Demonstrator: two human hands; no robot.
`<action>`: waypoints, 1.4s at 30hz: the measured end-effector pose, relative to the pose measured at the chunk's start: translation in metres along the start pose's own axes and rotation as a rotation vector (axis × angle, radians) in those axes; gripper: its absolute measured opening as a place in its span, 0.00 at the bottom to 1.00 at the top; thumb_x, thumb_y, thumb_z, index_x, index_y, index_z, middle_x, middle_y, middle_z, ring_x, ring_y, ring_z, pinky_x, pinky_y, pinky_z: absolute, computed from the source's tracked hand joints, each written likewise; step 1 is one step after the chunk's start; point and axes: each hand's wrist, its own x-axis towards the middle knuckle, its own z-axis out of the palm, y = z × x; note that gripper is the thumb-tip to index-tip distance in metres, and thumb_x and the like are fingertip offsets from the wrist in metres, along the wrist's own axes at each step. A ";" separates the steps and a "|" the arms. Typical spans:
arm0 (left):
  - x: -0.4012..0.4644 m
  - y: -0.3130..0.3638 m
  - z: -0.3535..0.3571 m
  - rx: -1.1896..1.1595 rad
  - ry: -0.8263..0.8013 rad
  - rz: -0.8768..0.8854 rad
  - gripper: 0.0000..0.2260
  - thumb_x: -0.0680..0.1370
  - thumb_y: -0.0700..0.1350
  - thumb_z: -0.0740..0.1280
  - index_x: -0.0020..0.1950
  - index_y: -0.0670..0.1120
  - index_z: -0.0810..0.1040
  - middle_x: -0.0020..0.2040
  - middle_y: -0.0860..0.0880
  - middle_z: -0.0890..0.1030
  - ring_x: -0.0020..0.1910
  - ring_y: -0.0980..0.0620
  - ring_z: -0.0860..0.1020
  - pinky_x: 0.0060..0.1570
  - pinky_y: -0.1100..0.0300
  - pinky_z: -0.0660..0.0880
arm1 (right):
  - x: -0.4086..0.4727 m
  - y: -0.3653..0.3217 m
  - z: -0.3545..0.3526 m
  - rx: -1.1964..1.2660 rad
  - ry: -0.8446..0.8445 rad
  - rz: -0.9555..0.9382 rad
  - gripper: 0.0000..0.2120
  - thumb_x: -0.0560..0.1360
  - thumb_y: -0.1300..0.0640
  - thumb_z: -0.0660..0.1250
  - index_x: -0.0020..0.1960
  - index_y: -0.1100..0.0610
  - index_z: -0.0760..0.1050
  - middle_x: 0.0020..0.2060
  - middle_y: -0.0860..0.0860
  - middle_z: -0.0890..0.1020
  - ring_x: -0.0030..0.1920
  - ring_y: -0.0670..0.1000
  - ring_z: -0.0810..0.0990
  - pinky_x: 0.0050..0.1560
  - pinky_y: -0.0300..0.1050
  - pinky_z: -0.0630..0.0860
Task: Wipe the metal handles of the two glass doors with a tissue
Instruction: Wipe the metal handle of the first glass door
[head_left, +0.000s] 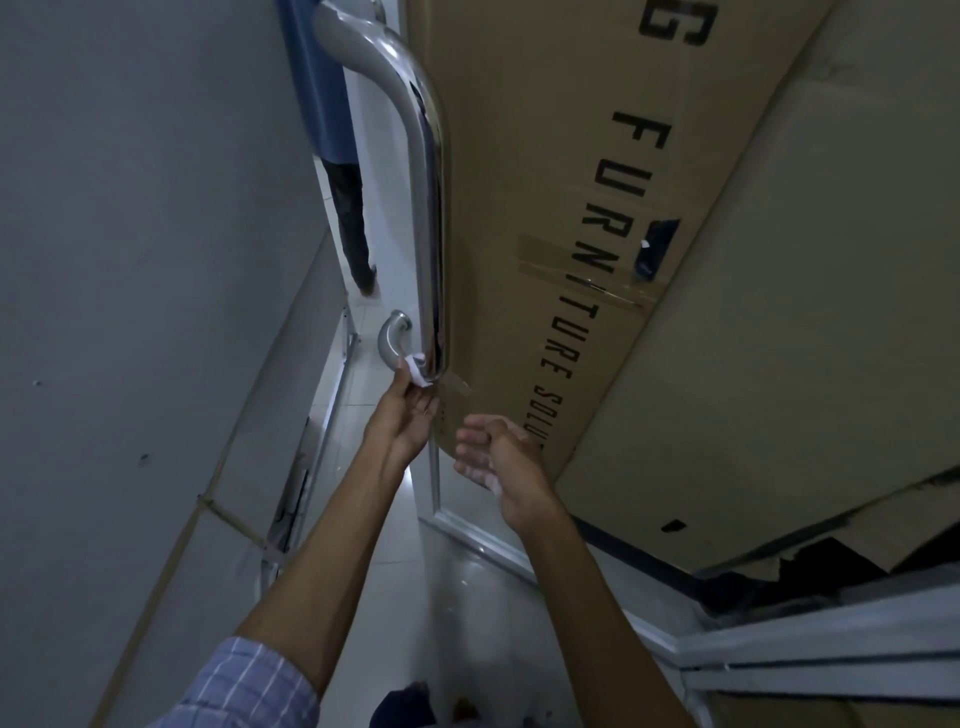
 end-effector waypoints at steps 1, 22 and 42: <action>0.000 -0.003 -0.001 -0.021 0.002 -0.007 0.14 0.85 0.51 0.63 0.59 0.42 0.81 0.54 0.43 0.87 0.57 0.48 0.83 0.72 0.54 0.72 | -0.001 0.001 0.000 0.006 -0.002 0.002 0.12 0.85 0.60 0.58 0.54 0.59 0.80 0.45 0.56 0.84 0.43 0.53 0.83 0.44 0.47 0.83; -0.050 -0.005 0.009 0.322 -0.015 -0.095 0.20 0.83 0.62 0.63 0.60 0.48 0.84 0.43 0.50 0.88 0.44 0.52 0.84 0.45 0.57 0.79 | 0.028 -0.005 0.029 -0.315 -0.106 -0.284 0.11 0.77 0.48 0.73 0.56 0.49 0.76 0.47 0.51 0.86 0.46 0.53 0.87 0.49 0.54 0.84; -0.001 0.070 -0.035 2.078 -0.284 1.031 0.26 0.68 0.39 0.66 0.68 0.44 0.80 0.75 0.44 0.76 0.79 0.42 0.67 0.77 0.44 0.55 | 0.034 0.020 0.067 -0.048 0.060 -0.519 0.12 0.79 0.58 0.73 0.62 0.51 0.79 0.52 0.44 0.86 0.53 0.40 0.85 0.55 0.37 0.81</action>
